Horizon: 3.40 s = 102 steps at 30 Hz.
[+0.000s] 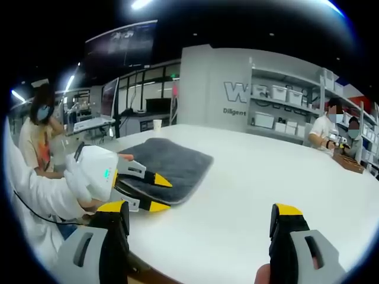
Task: Open the folded towel by lifting each exposed corner and separating the folded layers until the towel lies flat within the target outline without major curled edges
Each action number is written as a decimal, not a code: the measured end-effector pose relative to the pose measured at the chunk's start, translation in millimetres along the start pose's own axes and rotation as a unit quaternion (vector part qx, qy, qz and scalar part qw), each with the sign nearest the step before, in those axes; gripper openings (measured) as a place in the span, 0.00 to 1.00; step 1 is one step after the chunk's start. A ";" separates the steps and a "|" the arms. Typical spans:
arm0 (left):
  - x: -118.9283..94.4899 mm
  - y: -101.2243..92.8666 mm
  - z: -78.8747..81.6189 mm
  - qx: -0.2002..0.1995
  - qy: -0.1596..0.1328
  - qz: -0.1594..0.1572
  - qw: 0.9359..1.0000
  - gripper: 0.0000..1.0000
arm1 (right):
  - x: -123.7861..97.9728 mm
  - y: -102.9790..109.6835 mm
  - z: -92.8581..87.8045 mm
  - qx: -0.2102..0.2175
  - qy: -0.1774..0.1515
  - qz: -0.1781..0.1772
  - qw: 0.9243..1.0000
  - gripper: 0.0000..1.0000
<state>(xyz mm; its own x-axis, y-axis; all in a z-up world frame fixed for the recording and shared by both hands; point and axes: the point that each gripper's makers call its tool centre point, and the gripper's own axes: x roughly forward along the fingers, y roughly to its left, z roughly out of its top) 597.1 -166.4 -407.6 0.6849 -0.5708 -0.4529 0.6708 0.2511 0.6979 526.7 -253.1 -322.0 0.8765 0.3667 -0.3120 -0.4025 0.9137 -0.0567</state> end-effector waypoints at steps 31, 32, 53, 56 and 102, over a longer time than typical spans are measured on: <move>-11.4 40.4 -4.9 -0.442 -0.089 -0.105 0.886 0.02 | 0.0 5.4 -2.4 0.003 0.006 0.008 1.000 0.99; -14.7 46.8 -6.0 -0.451 -0.097 -0.096 0.882 0.02 | 0.1 5.8 -2.5 0.003 0.006 0.008 1.000 0.99; -83.6 101.4 -98.5 -0.558 -0.126 0.087 0.816 0.02 | 9.4 20.1 -6.5 -0.003 0.020 0.023 1.000 0.99; -90.9 103.8 -108.0 -0.573 -0.135 0.089 0.803 0.02 | 13.8 22.6 -9.9 -0.003 0.027 0.027 0.999 0.99; -182.0 164.4 -188.1 -0.586 -0.168 0.249 0.752 0.02 | 15.4 27.9 -14.1 0.004 0.038 0.036 0.999 0.99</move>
<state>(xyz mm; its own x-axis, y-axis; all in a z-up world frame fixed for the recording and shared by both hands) 636.3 125.8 -314.9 0.9557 -0.2944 0.0055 0.2802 0.9036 -0.3240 525.2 -224.5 -341.8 0.8227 0.4172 -0.3861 -0.4613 0.8869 -0.0246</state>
